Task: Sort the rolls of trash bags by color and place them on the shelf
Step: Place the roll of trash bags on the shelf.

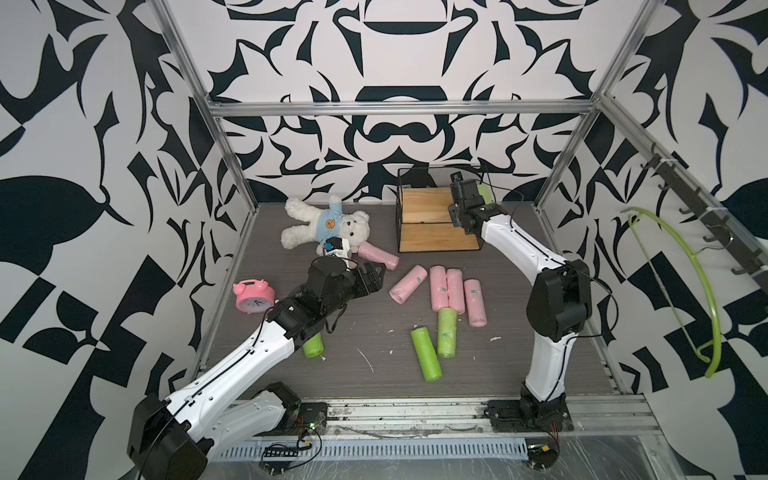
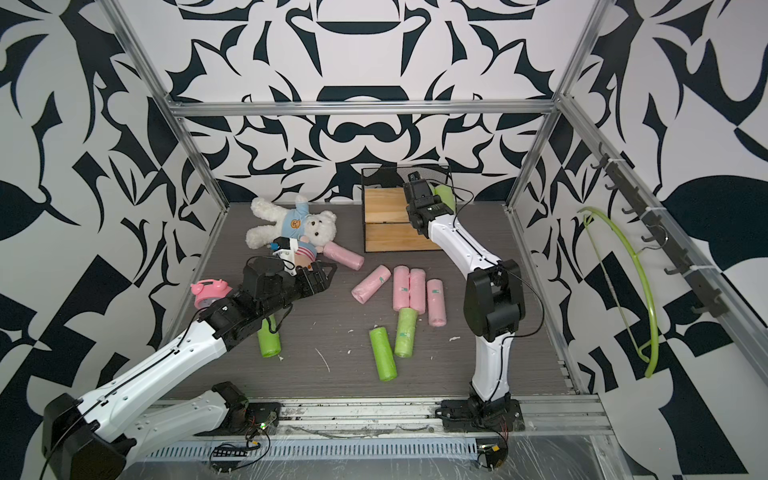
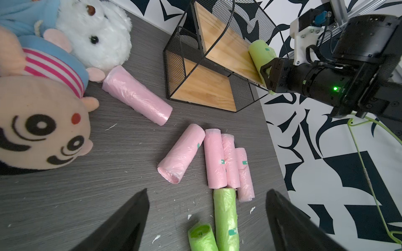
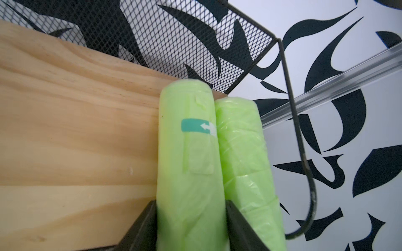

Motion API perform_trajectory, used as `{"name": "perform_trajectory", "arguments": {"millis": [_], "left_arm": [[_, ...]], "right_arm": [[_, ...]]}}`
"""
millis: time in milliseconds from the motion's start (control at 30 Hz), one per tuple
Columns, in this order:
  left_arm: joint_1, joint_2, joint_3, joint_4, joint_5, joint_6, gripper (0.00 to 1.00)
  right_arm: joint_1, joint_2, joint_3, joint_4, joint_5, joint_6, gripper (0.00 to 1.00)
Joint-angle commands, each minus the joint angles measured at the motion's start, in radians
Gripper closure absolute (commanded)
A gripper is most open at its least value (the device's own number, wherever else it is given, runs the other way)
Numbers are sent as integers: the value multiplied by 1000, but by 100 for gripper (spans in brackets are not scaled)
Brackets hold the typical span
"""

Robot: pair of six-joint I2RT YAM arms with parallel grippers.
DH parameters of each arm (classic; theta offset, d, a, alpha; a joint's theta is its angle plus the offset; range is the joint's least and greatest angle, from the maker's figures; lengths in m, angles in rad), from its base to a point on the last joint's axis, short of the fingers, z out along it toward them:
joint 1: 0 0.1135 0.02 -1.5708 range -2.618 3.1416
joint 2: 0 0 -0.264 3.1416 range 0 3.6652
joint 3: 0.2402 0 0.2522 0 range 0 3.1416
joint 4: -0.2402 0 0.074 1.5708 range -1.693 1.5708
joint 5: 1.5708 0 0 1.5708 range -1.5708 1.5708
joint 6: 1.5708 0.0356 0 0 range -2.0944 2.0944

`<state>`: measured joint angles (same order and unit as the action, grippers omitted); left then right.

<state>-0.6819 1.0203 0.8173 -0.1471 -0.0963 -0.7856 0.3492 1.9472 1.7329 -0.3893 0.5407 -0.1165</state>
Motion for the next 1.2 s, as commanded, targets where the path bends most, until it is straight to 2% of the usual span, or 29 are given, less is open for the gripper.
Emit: {"name": "perform_trajectory", "arguments": {"millis": [0, 333, 567, 700, 800, 900, 1000, 1167], "left_arm": [[2, -17, -6, 3, -1, 6, 8], [7, -12, -25, -64, -15, 55, 7], [37, -1, -54, -153, -6, 136, 5], [58, 2, -76, -219, 13, 170, 5], [75, -5, -106, -254, 13, 171, 6], [118, -15, -126, -316, -5, 172, 7], [177, -35, -136, -381, -49, 174, 7], [329, -37, -164, -429, -72, 169, 10]], "right_arm": [[-1, -46, 48, 41, 29, -6, 45], [-1, -118, 40, 19, -42, 12, 36], [2, -220, 14, -16, -210, 82, 29], [18, -312, -60, -22, -311, 120, 28], [57, -378, -118, -37, -341, 134, 28], [116, -439, -186, -53, -346, 144, 27], [177, -494, -269, -57, -404, 173, 27], [275, -553, -429, 2, -509, 241, 26]]}}
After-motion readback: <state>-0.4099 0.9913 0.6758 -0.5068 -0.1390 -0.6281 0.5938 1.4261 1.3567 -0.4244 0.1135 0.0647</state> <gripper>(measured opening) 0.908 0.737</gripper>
